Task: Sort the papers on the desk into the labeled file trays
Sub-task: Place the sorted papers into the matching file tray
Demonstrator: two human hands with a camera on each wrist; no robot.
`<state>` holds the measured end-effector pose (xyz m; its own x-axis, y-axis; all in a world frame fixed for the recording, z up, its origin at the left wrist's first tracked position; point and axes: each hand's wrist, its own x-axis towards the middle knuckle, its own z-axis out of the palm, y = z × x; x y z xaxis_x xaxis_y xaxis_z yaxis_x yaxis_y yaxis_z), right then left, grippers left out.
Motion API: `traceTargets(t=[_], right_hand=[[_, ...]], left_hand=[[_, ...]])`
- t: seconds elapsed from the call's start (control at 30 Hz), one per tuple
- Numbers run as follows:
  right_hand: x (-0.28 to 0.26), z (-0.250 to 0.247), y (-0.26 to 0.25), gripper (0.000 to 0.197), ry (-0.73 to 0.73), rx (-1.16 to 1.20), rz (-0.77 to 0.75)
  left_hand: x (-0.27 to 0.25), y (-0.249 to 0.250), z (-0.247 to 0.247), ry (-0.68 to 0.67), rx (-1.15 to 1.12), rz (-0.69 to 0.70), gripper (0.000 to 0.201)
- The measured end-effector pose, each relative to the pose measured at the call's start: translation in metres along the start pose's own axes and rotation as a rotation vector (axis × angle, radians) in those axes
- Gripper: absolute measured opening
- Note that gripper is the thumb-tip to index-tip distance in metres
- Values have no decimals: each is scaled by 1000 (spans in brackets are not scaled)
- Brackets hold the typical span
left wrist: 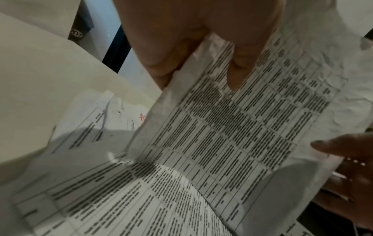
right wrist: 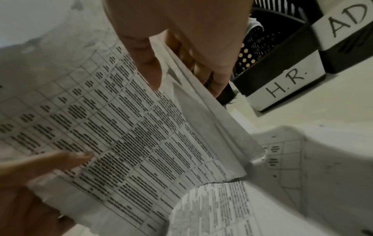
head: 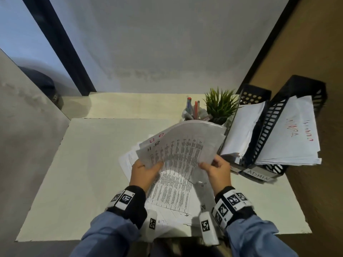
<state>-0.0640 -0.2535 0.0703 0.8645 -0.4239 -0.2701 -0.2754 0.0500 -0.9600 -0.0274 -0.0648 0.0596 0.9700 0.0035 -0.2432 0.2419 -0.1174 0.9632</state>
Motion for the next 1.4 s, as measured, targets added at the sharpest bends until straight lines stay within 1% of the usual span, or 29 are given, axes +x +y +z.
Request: traceTargets(t=[0.07, 0.1, 0.2, 0.27, 0.33, 0.37, 0.4, 0.43, 0.47, 0.5, 0.53, 0.6, 0.63, 0.67, 0.7, 0.83, 0.93, 0.97, 1.0, 1.07, 1.13, 1.23, 1.27, 1.33, 1.4], right_hand=[[2, 1, -5, 31, -6, 23, -12], [4, 2, -9, 30, -7, 45, -24], [9, 6, -11, 21, -5, 63, -20], [9, 8, -1, 9, -3, -1, 20], [10, 7, 9, 8, 1, -109, 67], [12, 4, 9, 4, -8, -138, 63], [15, 0, 4, 8, -20, -137, 34], [20, -4, -4, 16, -23, -122, -2], [24, -9, -15, 23, -7, -93, -45], [29, -15, -25, 28, 39, -84, -89], [36, -22, -34, 29, 117, -106, -135], [56, -37, -45, 33, 342, -243, -208], [67, -45, -45, 36, 435, -315, -210], [78, -53, -44, 41, 490, -377, -178], [87, -60, -41, 45, 506, -423, -115], [101, -67, -28, 55, 442, -494, 186], [100, -70, -22, 65, 401, -378, 324], [99, -71, -22, 64, 380, -341, 359], [101, -73, -21, 58, 363, -311, 370], [105, -77, -21, 38, 349, -264, 301], [107, -83, -29, 21, 320, -262, 173], [106, -96, -49, 18, 249, -302, 0], [105, -100, -57, 14, 222, -312, -42], [105, -107, -72, 8, 183, -363, -106], [107, -113, -85, 13, 166, -426, -151]], left_hand=[[0, -1, 1, -24, -12, 34, 24], [1, 0, 1, -16, -24, 51, 24], [9, -2, 4, 46, 5, 77, 15], [9, -8, 4, 69, 39, 38, 6], [7, -13, 4, 67, 74, -12, 13], [6, -15, 4, 60, 73, -22, 14], [7, -14, 4, 54, 60, -30, 11], [8, -9, 6, 47, 36, -31, 6], [8, -1, 7, 42, 13, -22, 6], [11, 8, 9, 29, 8, 3, 11], [13, 20, 11, 9, 33, 46, 11], [18, 49, 17, -29, 114, 150, 13], [20, 65, 21, -48, 144, 197, 16], [23, 80, 25, -65, 171, 239, 19], [25, 95, 31, -83, 201, 282, 21], [30, 140, 57, -138, 393, 400, 21], [37, 160, 81, -176, 521, 451, 28], [40, 164, 90, -181, 595, 471, 29], [44, 168, 98, -190, 666, 490, 27], [52, 173, 116, -208, 779, 514, 16], [60, 175, 135, -223, 850, 524, 11], [68, 177, 165, -247, 907, 535, 10], [70, 178, 175, -250, 918, 541, 10], [73, 179, 195, -255, 935, 555, 9], [74, 179, 214, -268, 943, 555, 11]])
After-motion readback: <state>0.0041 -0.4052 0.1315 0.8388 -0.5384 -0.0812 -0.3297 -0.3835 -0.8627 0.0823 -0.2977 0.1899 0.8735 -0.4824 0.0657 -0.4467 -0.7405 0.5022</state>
